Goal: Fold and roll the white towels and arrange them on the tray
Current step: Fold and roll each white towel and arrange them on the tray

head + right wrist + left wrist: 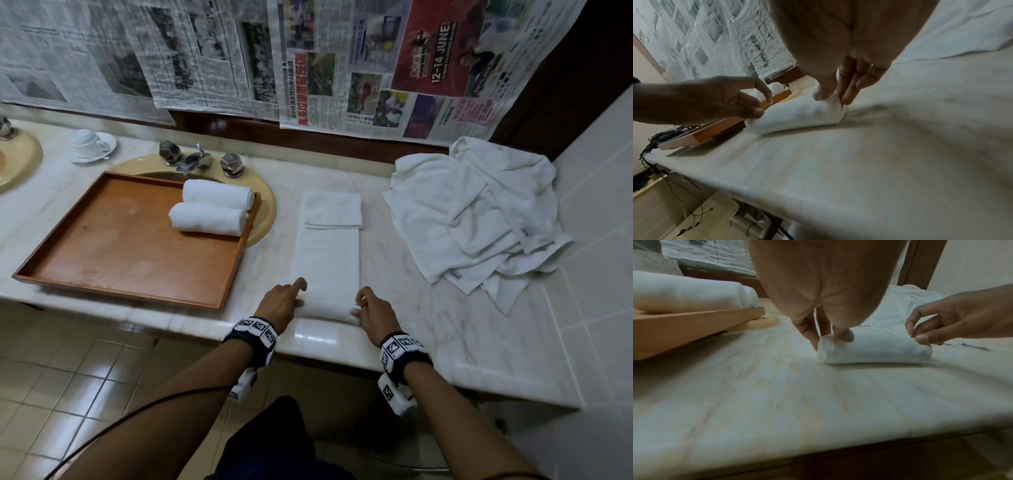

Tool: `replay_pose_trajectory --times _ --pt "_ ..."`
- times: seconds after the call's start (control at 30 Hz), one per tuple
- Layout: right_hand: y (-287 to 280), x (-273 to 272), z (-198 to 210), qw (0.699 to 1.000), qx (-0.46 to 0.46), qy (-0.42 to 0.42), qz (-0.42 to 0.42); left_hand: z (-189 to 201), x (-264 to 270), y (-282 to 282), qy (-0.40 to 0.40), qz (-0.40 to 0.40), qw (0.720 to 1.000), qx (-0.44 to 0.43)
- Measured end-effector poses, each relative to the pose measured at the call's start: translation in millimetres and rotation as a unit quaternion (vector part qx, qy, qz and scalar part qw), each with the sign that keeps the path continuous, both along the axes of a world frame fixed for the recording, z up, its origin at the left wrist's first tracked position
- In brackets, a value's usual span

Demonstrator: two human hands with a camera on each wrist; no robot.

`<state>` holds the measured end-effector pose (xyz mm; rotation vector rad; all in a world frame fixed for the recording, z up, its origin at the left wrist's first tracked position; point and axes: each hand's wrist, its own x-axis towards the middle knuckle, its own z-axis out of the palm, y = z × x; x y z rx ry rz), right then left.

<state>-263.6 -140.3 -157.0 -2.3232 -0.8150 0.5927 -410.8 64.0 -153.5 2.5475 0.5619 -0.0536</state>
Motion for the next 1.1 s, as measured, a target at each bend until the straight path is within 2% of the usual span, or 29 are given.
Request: replay_pose_trajectory --times 0.3,0.4,0.47,0.57,0.67,0.83,0.9,1.0,1.1 --pt "-8.3 -21.3 -22.0 0.983 0.063 -0.172 0.026 -13.8 -18.5 5.6 -0.049 -0.069 0.990 0.110" --pt "-17.1 -24.6 -25.4 0.979 0.018 -0.201 0.043 -19.2 -23.8 9.4 -0.021 -0.102 0.985 0.140" --pt "-13.2 -23.3 -21.8 0.977 -0.023 -0.206 0.047 -16.5 -19.7 10.3 -0.011 -0.095 0.987 0.132" --pt "1.1 -13.0 -15.2 0.979 -0.033 -0.199 0.034 -5.3 -5.3 12.6 -0.018 -0.072 0.989 0.127" --pt "10.9 -1.2 -8.2 0.977 -0.060 -0.194 0.058 0.1 3.6 17.1 -0.018 -0.093 0.987 0.127" --pt "9.2 9.4 -1.5 0.980 -0.110 -0.122 0.110 -0.1 4.7 30.1 0.011 -0.117 0.992 0.036" --pt "10.1 11.6 2.0 0.989 -0.095 -0.071 0.086 -0.4 7.7 37.7 0.018 -0.116 0.993 -0.015" --pt "14.5 17.1 3.5 0.999 -0.051 0.009 -0.015 5.4 16.0 44.7 0.033 -0.081 0.993 -0.081" --pt "24.1 21.2 3.4 0.997 -0.049 0.001 -0.067 12.1 26.3 47.2 0.032 -0.032 0.991 -0.127"
